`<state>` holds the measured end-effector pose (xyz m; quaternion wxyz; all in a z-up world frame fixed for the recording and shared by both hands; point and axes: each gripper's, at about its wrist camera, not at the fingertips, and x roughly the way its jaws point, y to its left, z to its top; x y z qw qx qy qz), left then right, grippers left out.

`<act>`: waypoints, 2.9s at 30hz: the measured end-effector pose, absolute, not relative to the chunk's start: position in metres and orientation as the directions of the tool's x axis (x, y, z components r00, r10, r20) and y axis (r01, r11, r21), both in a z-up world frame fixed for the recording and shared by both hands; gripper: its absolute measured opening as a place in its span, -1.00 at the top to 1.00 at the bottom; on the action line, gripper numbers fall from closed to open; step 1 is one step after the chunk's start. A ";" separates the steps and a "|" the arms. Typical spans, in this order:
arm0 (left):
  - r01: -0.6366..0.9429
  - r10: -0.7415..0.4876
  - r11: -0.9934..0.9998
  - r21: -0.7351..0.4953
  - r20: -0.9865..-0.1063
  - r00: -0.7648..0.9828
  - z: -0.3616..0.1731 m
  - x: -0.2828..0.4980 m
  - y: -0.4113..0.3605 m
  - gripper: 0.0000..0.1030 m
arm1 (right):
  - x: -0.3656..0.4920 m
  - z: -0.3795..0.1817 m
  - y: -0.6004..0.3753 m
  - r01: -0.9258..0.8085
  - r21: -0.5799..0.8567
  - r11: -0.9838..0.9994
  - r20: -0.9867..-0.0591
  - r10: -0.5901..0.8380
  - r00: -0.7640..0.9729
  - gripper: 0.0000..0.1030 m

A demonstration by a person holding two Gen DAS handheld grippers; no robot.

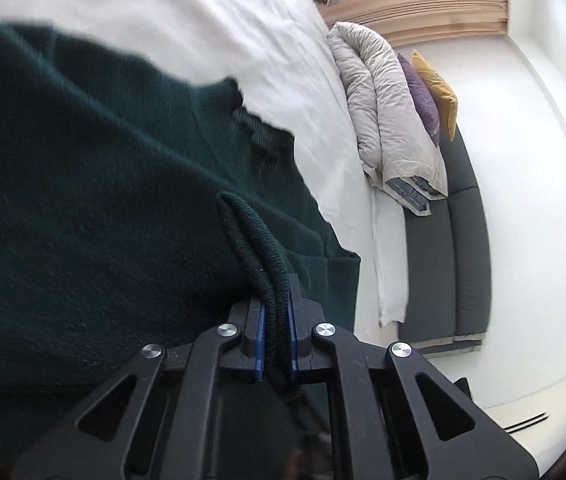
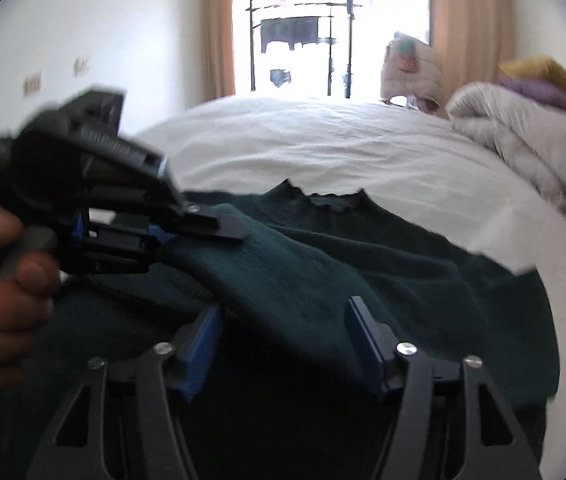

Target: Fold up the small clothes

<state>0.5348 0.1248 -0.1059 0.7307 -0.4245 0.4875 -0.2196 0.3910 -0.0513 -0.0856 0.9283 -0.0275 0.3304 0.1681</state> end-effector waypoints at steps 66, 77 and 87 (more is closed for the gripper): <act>-0.030 -0.494 0.801 -0.598 -0.689 0.530 -0.124 0.504 0.205 0.84 | 0.412 -0.151 -0.283 0.228 0.944 0.238 -0.326 0.570 0.754 -0.43; -0.041 -0.338 0.900 -0.433 -0.755 0.562 -0.085 0.474 0.204 0.82 | 0.383 -0.093 -0.313 0.173 0.922 0.347 -0.334 0.483 0.810 -0.49; 0.122 -0.491 0.834 -0.538 -0.624 0.608 -0.028 0.476 0.215 0.82 | 0.472 -0.121 -0.232 0.117 0.850 0.514 -0.456 0.605 0.653 -0.48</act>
